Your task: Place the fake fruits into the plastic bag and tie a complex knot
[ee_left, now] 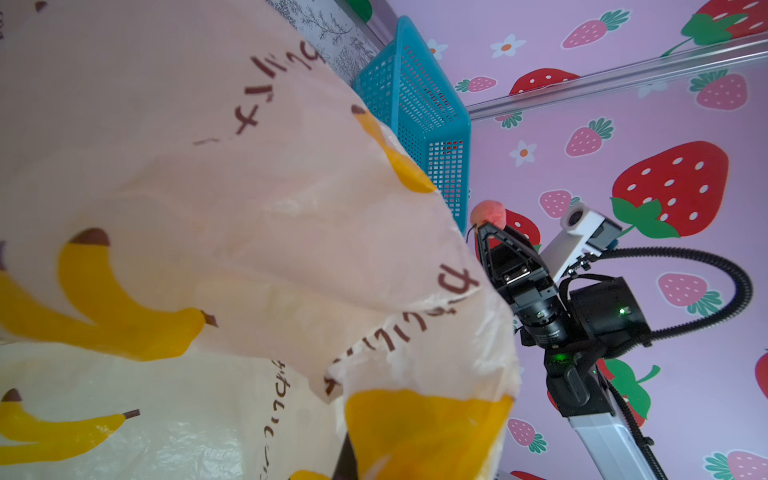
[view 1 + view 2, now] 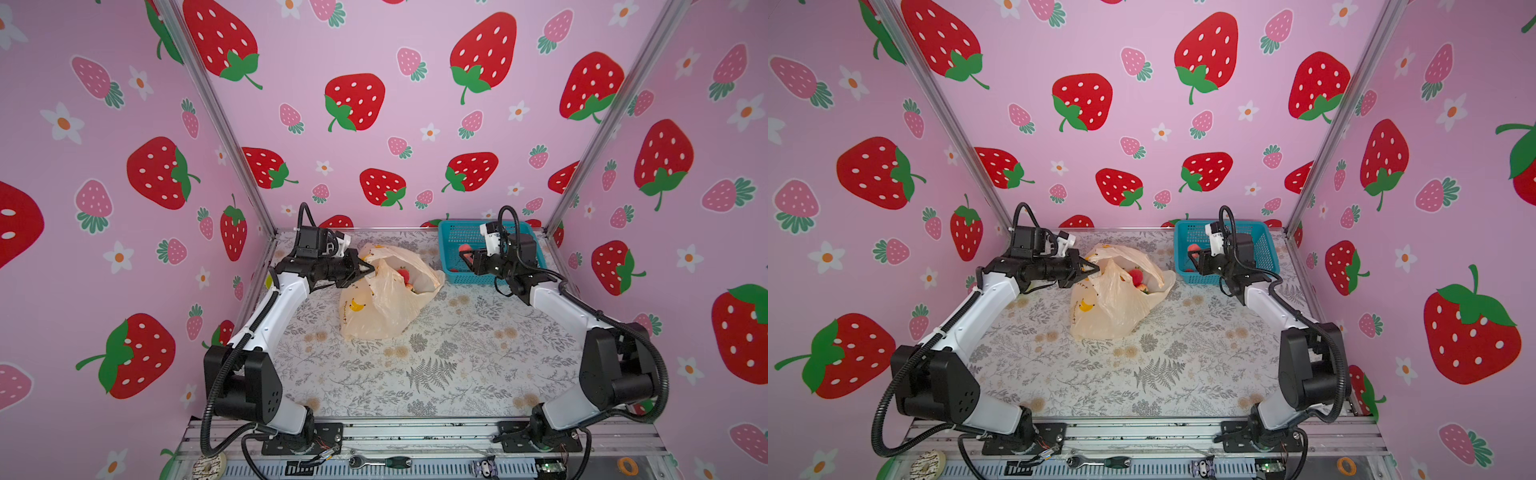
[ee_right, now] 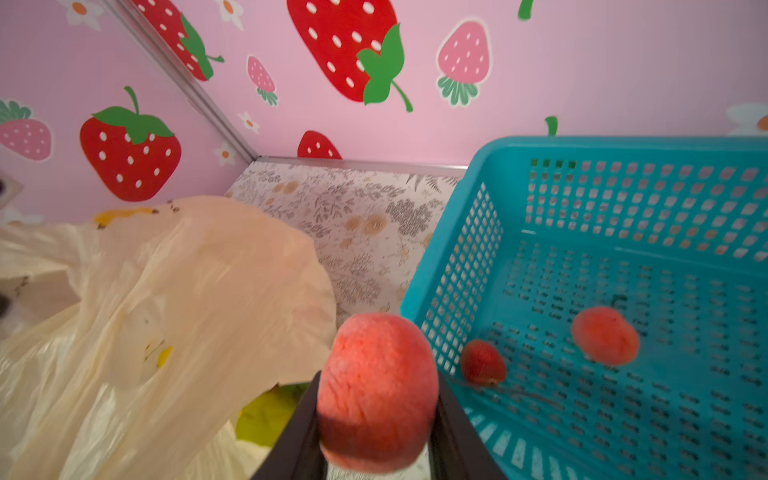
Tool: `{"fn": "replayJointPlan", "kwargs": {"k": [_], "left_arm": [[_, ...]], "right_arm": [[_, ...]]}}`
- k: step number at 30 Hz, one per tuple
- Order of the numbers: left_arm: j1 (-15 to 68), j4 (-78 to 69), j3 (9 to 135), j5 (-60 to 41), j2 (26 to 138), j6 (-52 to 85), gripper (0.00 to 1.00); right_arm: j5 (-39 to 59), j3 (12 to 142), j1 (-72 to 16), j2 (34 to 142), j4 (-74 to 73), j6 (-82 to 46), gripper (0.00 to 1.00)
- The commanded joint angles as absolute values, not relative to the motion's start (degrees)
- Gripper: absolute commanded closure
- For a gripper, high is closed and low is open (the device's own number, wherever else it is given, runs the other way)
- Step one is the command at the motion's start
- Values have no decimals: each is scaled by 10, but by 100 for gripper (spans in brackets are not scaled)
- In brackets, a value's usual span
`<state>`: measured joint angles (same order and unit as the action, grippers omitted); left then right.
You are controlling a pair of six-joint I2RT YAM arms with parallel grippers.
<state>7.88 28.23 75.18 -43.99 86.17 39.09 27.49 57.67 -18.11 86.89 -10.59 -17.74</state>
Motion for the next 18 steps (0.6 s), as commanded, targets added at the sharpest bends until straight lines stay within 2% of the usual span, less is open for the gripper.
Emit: {"fn": "replayJointPlan", "kwargs": {"k": [1, 8, 13, 18], "left_arm": [[80, 276, 750, -446, 851, 395, 100], [80, 274, 748, -445, 849, 396, 100], [82, 274, 748, -447, 850, 398, 100], [85, 274, 748, -446, 848, 396, 100]], "right_arm": [[291, 510, -212, 823, -145, -182, 69], [311, 387, -280, 803, -242, -203, 69], [309, 393, -329, 847, -383, -260, 70], [227, 444, -354, 925, -466, -328, 69]]}}
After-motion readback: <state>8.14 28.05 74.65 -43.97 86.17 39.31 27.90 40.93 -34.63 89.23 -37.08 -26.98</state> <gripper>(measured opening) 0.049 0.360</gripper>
